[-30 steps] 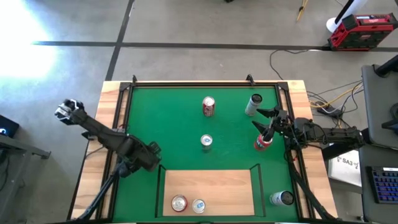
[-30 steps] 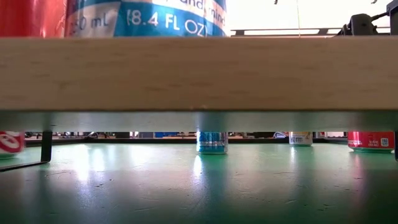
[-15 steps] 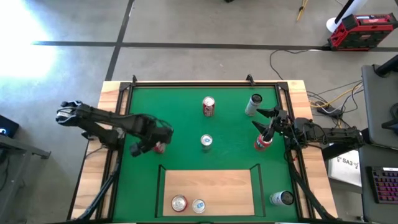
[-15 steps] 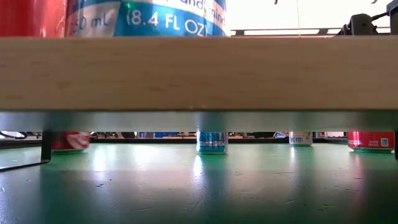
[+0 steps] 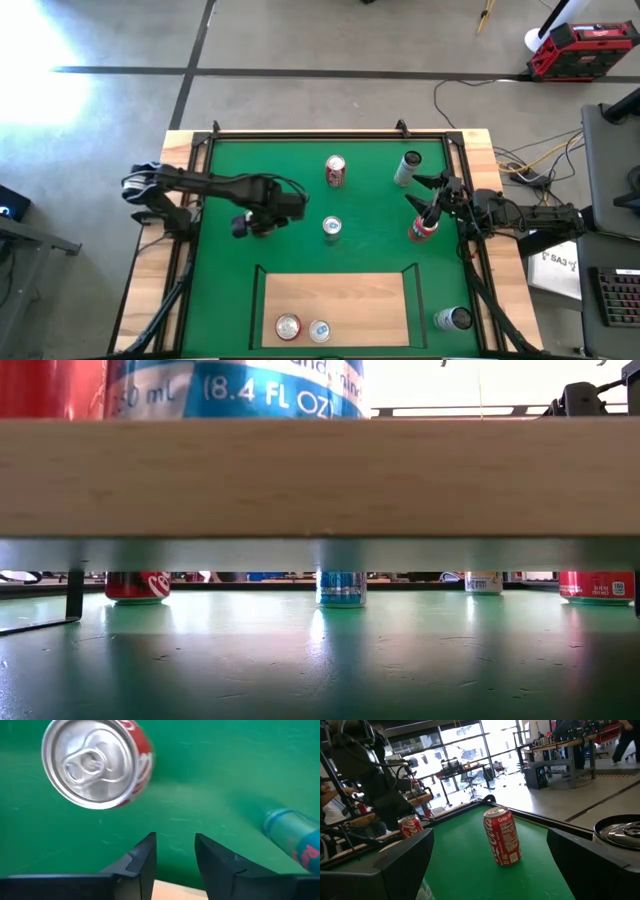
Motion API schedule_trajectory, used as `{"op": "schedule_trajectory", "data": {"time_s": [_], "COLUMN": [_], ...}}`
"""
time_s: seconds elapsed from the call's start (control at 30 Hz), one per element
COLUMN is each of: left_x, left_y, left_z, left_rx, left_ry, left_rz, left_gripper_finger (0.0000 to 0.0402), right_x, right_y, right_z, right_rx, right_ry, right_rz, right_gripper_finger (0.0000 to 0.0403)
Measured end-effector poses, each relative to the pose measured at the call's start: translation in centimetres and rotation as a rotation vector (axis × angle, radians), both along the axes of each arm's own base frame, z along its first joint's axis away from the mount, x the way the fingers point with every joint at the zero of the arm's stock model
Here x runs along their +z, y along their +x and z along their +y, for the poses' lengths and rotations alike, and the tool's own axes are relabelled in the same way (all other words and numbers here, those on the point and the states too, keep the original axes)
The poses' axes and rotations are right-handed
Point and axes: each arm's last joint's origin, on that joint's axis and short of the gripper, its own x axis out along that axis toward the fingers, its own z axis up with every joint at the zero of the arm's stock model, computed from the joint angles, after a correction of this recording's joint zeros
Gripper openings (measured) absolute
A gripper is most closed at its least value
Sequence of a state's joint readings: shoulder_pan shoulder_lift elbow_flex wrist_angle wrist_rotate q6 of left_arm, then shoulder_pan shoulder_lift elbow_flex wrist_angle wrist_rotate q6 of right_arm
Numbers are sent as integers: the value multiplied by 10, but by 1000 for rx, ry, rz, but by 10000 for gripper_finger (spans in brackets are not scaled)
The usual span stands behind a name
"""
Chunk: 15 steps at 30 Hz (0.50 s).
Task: Place canned beverage on shelf
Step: Put the bottom red soda can on the shelf
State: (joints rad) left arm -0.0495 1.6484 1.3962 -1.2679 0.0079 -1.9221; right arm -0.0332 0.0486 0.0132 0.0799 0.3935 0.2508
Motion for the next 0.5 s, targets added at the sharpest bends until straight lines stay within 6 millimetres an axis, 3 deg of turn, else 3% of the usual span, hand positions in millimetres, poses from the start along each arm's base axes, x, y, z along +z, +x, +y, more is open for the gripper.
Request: {"op": "schedule_trajectory", "data": {"time_s": [0.23,0.5], "left_x": [6,8], "left_y": [-4,-13], "left_z": [-9,-12], "left_rx": [59,103], "left_ry": [2,30], "left_rz": [74,132], "left_gripper_finger": [134,228], "right_x": [0,0], "right_y": [0,0], "right_z": [0,0], "right_rx": [0,0], "right_ry": [0,0], "right_rz": [0,0], "right_gripper_finger": [381,381]}}
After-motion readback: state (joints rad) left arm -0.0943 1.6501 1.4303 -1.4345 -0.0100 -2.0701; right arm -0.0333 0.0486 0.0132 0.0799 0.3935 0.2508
